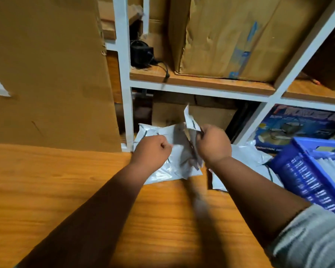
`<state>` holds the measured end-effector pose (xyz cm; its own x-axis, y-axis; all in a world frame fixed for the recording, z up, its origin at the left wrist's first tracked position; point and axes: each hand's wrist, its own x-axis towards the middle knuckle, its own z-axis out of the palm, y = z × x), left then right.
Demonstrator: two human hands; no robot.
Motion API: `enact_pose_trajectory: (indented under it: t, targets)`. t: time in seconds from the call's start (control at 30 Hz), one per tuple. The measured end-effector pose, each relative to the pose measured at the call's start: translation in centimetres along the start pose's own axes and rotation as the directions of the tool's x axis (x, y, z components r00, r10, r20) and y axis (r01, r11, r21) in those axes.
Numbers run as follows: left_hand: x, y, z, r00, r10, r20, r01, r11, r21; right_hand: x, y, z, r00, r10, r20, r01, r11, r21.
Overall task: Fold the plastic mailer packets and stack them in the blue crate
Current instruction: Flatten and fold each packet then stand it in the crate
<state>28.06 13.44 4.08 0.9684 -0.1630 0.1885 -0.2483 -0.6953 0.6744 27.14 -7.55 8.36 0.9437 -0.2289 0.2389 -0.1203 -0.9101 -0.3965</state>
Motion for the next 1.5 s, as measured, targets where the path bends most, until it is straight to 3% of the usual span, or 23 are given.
enact_pose_trajectory:
  t: [0.1,0.17,0.2,0.27,0.3,0.37,0.43,0.5,0.6,0.67,0.8,0.9,1.0,1.07,1.13,1.2,1.27,1.37,1.5]
  targets:
    - [-2.2,1.5,-0.3,0.982,-0.185,-0.033,0.166,0.937,-0.308,-1.8,-0.2,-4.4,0.987,0.157,-0.046,-0.128,0.918,0.374]
    - [-4.0,2.9,-0.5,0.940,-0.326,0.106,0.326,0.758,-0.566,-3.7,-0.8,-6.9,0.948,0.288,0.135,-0.298,0.655,0.695]
    - [-5.1,3.6,-0.4,0.897,-0.382,0.223,0.424,0.598,-0.680,-4.8,-0.8,-8.0,0.922,0.303,0.239,-0.368,0.506,0.780]
    - [-7.2,4.6,0.2,0.804,-0.365,0.470,0.575,0.271,-0.772,-6.8,-0.3,-9.5,0.895,0.289,0.341,-0.431,0.351,0.831]
    - [-8.1,4.9,0.5,0.781,-0.316,0.539,0.605,0.169,-0.778,-7.9,0.1,-9.9,0.885,0.282,0.371,-0.448,0.300,0.842]
    - [-9.5,5.0,1.5,0.759,-0.280,0.588,0.616,0.013,-0.788,-10.2,1.8,-9.7,0.857,0.273,0.438,-0.500,0.227,0.836]
    - [-10.7,5.4,2.5,0.755,-0.366,0.544,0.566,-0.055,-0.823,-12.9,3.9,-9.0,0.799,0.270,0.537,-0.590,0.185,0.786]
    - [-12.3,5.9,3.4,0.738,-0.515,0.437,0.526,0.032,-0.850,-15.6,6.2,-8.3,0.738,0.287,0.611,-0.664,0.143,0.734]
    - [-15.8,5.6,4.7,0.771,-0.599,0.216,0.536,0.428,-0.728,-19.2,9.9,-7.4,0.670,0.360,0.650,-0.723,0.116,0.681]
    - [-18.7,5.8,5.7,0.784,-0.594,0.182,0.581,0.598,-0.552,-21.2,12.7,-7.1,0.637,0.413,0.651,-0.756,0.172,0.632]
    - [-24.1,8.1,8.2,0.753,-0.603,0.263,0.637,0.567,-0.522,-25.3,18.3,-6.6,0.574,0.457,0.680,-0.817,0.262,0.514]
    - [-26.7,8.4,10.1,0.771,-0.592,0.236,0.637,0.708,-0.305,-28.2,21.6,-6.7,0.587,0.454,0.670,-0.808,0.383,0.448]
    - [-28.0,7.5,11.0,0.794,-0.607,-0.015,0.607,0.794,0.036,-30.0,24.7,-7.2,0.706,0.539,0.459,-0.693,0.658,0.294]
    - [-27.9,7.6,11.6,0.809,-0.571,-0.136,0.584,0.808,0.081,-30.3,25.7,-7.7,0.796,0.513,0.321,-0.593,0.768,0.243]
    - [-26.8,8.2,12.5,0.818,-0.545,-0.185,0.568,0.817,0.102,-29.8,25.2,-7.6,0.884,0.400,0.241,-0.452,0.862,0.228]
    - [-25.6,8.3,14.3,0.843,-0.509,-0.172,0.537,0.804,0.257,-28.6,23.3,-6.8,0.967,0.208,0.144,-0.233,0.955,0.184]
    - [-24.9,8.2,16.2,0.854,-0.506,-0.126,0.511,0.764,0.394,-27.5,20.6,-5.2,0.996,0.006,0.089,-0.012,0.998,0.061]
    - [-25.3,7.3,18.5,0.859,-0.500,-0.112,0.487,0.727,0.484,-26.1,16.5,-1.8,0.968,-0.132,0.215,0.164,0.977,-0.139]
    - [-25.2,5.9,19.9,0.859,-0.500,-0.112,0.468,0.678,0.566,-25.9,14.3,3.5,0.882,-0.222,0.416,0.309,0.938,-0.154]
